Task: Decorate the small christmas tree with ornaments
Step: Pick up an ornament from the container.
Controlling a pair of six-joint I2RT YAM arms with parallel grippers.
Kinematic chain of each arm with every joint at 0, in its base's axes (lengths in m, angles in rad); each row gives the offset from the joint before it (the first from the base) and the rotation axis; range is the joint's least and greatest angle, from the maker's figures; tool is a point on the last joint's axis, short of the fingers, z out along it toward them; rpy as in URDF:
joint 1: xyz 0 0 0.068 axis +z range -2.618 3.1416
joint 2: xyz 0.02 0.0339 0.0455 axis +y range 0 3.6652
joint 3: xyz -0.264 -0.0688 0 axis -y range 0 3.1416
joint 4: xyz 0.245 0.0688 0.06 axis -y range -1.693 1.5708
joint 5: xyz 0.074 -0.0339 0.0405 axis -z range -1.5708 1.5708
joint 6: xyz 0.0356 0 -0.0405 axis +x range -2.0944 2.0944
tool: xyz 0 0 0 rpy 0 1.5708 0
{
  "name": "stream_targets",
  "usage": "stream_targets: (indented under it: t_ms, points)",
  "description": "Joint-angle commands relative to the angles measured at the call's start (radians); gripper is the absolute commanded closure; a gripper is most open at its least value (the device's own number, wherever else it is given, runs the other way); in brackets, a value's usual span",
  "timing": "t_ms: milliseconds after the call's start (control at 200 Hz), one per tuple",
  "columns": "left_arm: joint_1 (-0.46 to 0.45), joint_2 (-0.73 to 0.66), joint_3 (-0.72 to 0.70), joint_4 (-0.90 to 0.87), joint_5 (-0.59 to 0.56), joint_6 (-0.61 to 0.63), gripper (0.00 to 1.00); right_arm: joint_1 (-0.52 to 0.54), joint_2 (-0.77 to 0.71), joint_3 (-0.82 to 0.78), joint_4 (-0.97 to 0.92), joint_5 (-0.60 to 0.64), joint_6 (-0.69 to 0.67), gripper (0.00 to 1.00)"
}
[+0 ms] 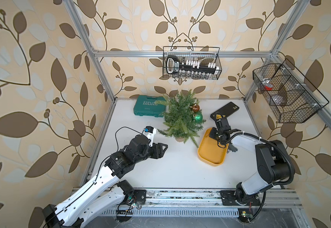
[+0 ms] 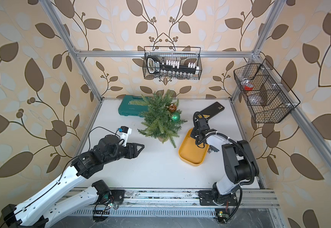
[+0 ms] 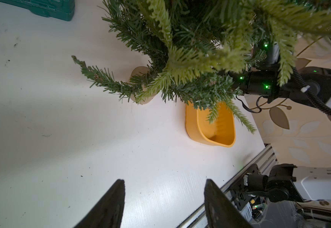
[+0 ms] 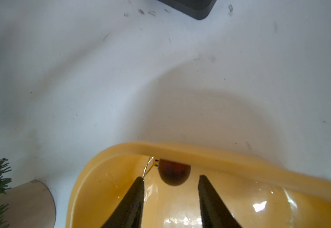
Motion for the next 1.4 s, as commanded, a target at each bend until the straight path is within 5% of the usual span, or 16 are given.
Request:
stream_targets:
  t_ms: [0,1065,1395]
  points:
    - [0.010,-0.003,0.002,0.019,-0.016,0.001,0.35,-0.004,0.022,0.027,0.010,-0.017,0.005,0.55]
    - [0.010,0.018,0.026,0.023,0.001,-0.001,0.35,-0.005,0.054,0.022,0.028,0.009,0.003,0.70]
    - [0.010,0.001,0.034,0.020,0.004,-0.002,0.35,0.015,-0.093,-0.019,-0.035,-0.010,-0.022,0.71]
